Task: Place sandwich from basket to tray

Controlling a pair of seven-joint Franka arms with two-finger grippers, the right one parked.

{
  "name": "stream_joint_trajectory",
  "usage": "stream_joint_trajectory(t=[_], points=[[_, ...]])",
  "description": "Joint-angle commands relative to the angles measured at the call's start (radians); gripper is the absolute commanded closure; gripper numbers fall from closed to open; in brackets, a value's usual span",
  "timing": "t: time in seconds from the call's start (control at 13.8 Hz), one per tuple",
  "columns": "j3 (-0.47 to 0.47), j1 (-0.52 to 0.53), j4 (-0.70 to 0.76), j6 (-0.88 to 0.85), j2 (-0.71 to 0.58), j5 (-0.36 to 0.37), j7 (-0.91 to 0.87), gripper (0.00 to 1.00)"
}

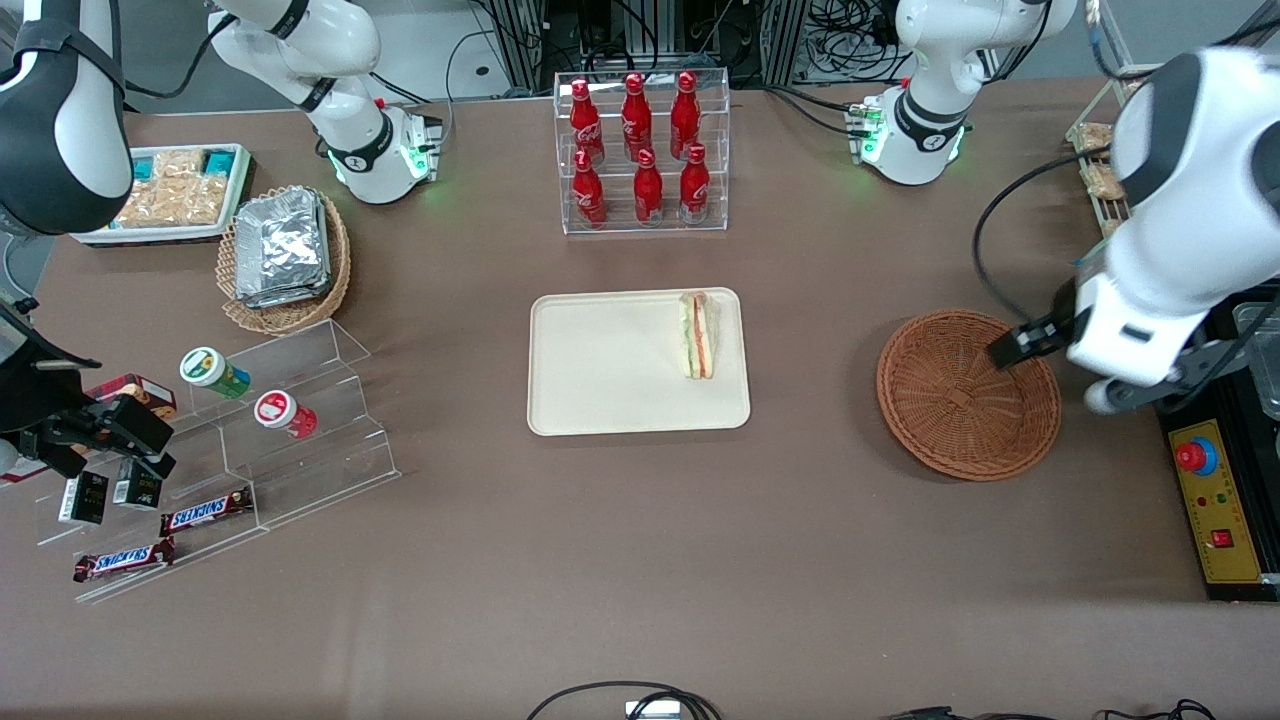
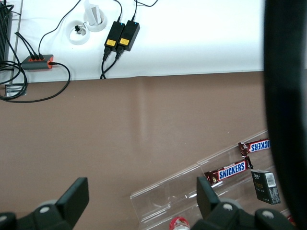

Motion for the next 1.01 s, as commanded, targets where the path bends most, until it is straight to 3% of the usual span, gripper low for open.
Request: stream_joint_trajectory(t=[0.0, 0.22, 0.43, 0.65, 0.94], points=[[0.062, -0.012, -0.048, -0.052, -0.083, -0.026, 0.148, 0.01], [0.123, -0.012, -0.046, -0.099, -0.121, -0.062, 0.311, 0.01], [0.123, -0.014, -0.046, -0.115, -0.146, -0.063, 0.373, 0.01], [0.125, -0.012, -0.043, -0.116, -0.149, -0.124, 0.446, 0.01], [0.127, -0.008, -0.049, -0.125, -0.158, -0.122, 0.525, 0.01]])
